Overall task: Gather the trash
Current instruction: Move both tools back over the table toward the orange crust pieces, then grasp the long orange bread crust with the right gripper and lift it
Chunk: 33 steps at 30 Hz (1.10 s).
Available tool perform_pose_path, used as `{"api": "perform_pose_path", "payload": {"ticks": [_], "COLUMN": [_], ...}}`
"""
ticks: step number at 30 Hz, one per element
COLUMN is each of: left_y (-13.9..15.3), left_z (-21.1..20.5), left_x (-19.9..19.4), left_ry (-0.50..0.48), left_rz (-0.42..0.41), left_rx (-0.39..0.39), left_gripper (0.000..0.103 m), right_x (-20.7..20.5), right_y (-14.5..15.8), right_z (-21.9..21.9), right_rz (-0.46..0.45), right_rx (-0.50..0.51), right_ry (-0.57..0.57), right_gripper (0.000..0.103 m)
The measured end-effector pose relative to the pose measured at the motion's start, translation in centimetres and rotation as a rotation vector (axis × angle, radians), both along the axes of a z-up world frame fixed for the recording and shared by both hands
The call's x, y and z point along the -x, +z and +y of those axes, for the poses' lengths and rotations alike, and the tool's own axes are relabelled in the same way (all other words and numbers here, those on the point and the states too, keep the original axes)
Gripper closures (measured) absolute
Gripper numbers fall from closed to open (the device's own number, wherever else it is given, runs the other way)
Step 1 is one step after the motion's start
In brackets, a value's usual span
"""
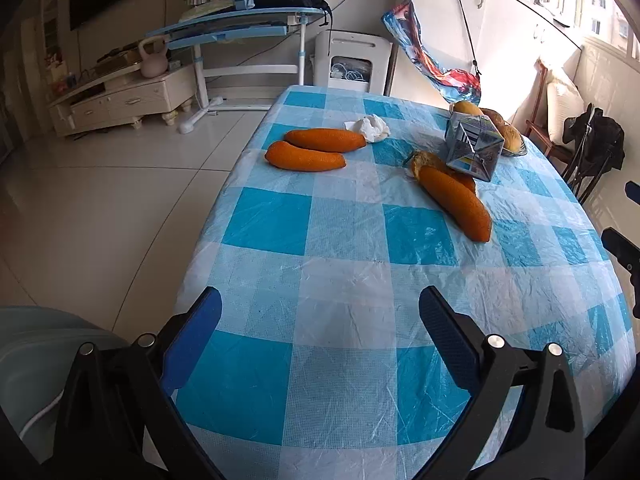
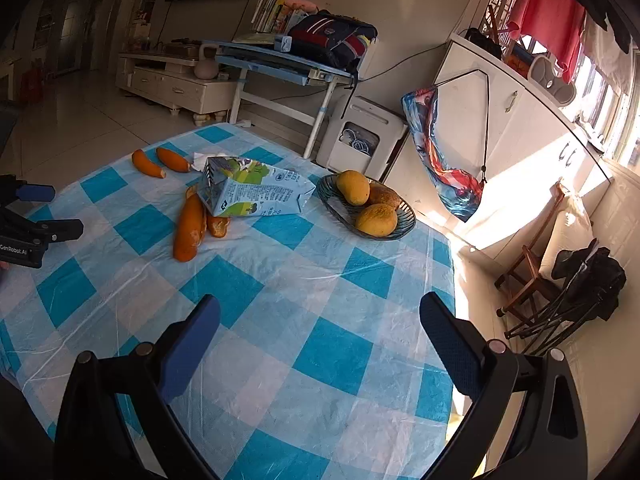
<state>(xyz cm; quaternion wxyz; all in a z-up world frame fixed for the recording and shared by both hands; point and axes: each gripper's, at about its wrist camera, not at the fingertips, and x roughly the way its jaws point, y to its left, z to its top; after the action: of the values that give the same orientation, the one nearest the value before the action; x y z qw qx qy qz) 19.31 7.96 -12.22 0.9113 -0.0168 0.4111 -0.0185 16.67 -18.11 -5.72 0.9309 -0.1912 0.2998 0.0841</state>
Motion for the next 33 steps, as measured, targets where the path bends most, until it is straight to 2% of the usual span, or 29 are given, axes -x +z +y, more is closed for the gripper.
{"api": "perform_pose_path", "payload": {"ticks": [8,13,17,20,22,27,30,33], "left_y": [0.7,1.8,2.5,3.0,3.3,3.1,2.2,1.4], "left_z": [0.0,0.3,0.3,-0.2,-0.3,-0.3,-0.4,-0.3], "left_x": [-0.9,-2.8,-5.0,-6.8,-7.9,-10.4,-11.4,-12.2], "left_ry": [-0.004,0.002,-0.023,-0.066,-0.086,-0.144,-0.166,-0.177], "left_rz": [-0.02,-0.033,-0.039,-0.048,-0.057,-0.05,-0.033,-0.007], "left_rx": [0.006,-0.027,-0.093,-0.164,-0.198,-0.214,-0.229,-0.227], "left_gripper": [0.007,0.007,0.007,0.007,0.007,0.007,0.007,0.007], "right_x": [0.3,-0.1,-0.6,-0.8,-1.1,-3.1,-4.1,-4.9], "right_y": [0.6,0.3,0.0,-0.3,-0.5,-0.1,-0.5,-1.6], "right_z": [0.4,0.8,1.6,2.8,3.2,2.2,3.2,5.5], "right_rz": [-0.011,0.036,0.085,0.114,0.12,0.151,0.185,0.214], "right_rx": [-0.041,-0.112,-0.178,-0.191,-0.191,-0.303,-0.36,-0.362], "right_ry": [0.05,0.09,0.128,0.17,0.174,0.117,0.123,0.146], "right_gripper": [0.007,0.007,0.008,0.016,0.016,0.017,0.024,0.029]}}
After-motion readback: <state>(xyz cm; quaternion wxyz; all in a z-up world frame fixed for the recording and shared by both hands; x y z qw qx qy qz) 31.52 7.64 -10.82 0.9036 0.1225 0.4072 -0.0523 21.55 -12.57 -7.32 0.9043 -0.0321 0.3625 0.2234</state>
